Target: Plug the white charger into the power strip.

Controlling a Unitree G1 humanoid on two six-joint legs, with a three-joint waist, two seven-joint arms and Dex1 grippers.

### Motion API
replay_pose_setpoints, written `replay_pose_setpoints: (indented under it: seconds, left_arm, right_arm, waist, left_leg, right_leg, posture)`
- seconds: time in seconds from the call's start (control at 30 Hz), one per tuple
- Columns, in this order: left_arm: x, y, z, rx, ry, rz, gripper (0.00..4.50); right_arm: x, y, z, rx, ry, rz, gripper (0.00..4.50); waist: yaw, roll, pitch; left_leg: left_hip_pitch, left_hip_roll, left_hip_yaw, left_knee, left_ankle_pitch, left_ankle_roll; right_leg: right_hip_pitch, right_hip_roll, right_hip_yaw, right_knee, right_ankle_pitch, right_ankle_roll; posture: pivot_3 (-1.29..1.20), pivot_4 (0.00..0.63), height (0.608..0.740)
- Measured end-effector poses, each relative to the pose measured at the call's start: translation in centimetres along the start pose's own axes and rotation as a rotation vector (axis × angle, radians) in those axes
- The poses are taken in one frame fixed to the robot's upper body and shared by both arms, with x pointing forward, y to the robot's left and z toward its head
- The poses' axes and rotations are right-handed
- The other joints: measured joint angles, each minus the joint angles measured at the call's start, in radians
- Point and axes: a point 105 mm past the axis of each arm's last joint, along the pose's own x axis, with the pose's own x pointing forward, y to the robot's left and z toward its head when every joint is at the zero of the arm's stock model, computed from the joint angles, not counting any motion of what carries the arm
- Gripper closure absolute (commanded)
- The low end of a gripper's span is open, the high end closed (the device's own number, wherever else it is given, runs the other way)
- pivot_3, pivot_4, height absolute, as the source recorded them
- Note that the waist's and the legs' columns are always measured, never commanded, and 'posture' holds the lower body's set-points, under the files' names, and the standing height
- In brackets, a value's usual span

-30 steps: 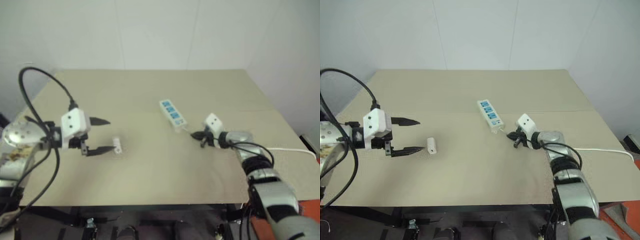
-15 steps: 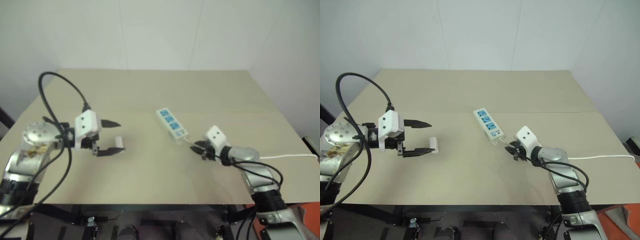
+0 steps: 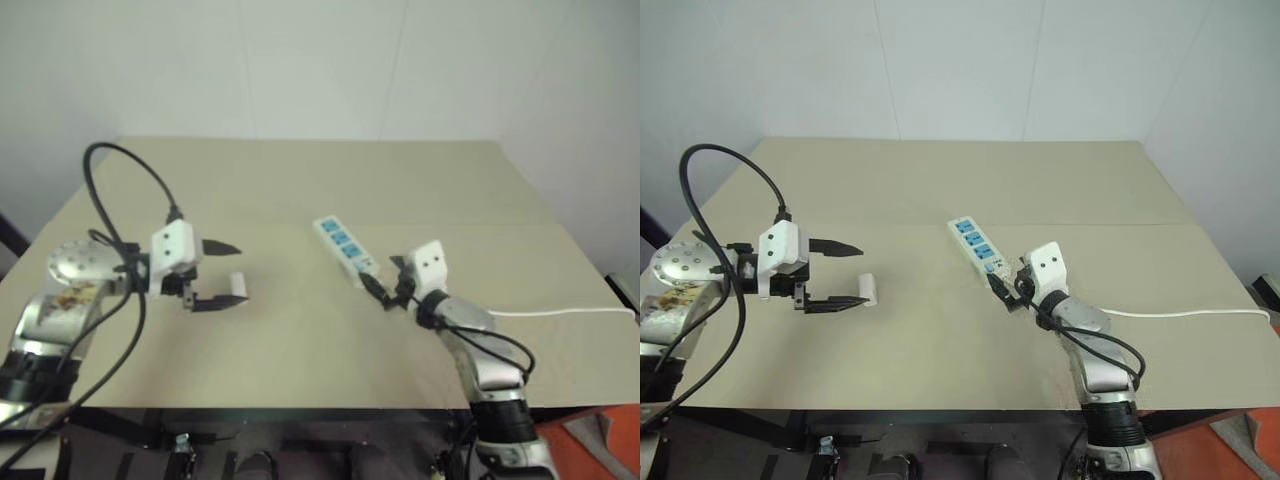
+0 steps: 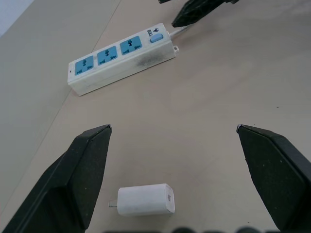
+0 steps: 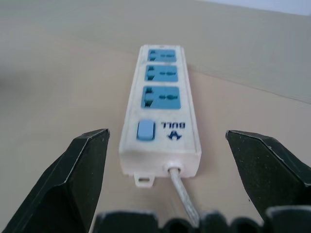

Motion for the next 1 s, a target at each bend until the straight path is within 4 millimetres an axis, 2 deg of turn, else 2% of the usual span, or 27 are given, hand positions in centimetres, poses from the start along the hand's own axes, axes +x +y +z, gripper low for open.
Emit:
replay_pose_setpoints:
  seconds: [0.2, 0.57, 0.77, 0.97, 1.0]
  left_arm:
    - [-0.1, 0.0, 0.0, 0.001, 0.005, 0.001, 0.00]
    - [-0.3, 0.0, 0.0, 0.006, 0.022, 0.003, 0.00]
    - [-0.3, 0.0, 0.1, 0.012, 0.020, 0.004, 0.00]
    - [-0.2, 0.0, 0.2, 0.010, 0.011, 0.005, 0.00]
    - [-0.2, 0.0, 0.3, 0.013, 0.009, 0.006, 0.00]
  right_arm:
    - [1.4, -0.6, -0.6, 0.034, -0.003, -0.013, 0.02]
    - [2.4, 0.7, -3.2, 0.087, 0.051, 0.043, 0.02]
    - [3.8, 0.9, -3.3, 0.095, 0.029, 0.048, 0.02]
    - [4.5, 1.2, -3.9, 0.087, 0.027, 0.034, 0.02]
    - [4.6, 1.2, -3.9, 0.086, 0.026, 0.035, 0.19]
  waist:
    - [-0.001, 0.000, 0.000]
    - [-0.002, 0.000, 0.000]
    - [-0.005, 0.000, 0.000]
    - [-0.005, 0.000, 0.000]
    - [-0.006, 0.000, 0.000]
  left_leg:
    - [0.000, 0.000, 0.000, 0.000, 0.000, 0.000]
    - [0.000, 0.000, 0.000, 0.000, 0.000, 0.000]
    - [0.000, 0.000, 0.000, -0.001, 0.000, 0.000]
    - [0.000, 0.000, 0.000, -0.001, 0.000, 0.000]
    - [0.001, 0.000, 0.000, -0.001, 0.000, 0.000]
  right_leg:
    - [0.000, 0.000, 0.000, 0.000, 0.001, -0.002]
    - [0.000, 0.000, 0.000, 0.000, 0.001, -0.002]
    - [0.000, 0.000, 0.000, 0.000, 0.001, -0.002]
    - [0.000, 0.000, 0.000, 0.000, 0.001, -0.002]
    - [0.000, 0.000, 0.000, 0.000, 0.001, -0.002]
  posture:
    - [0.00, 0.150, 0.740]
    - [0.00, 0.150, 0.740]
    - [0.00, 0.150, 0.740]
    - [0.00, 0.150, 0.740]
    - [0.00, 0.150, 0.740]
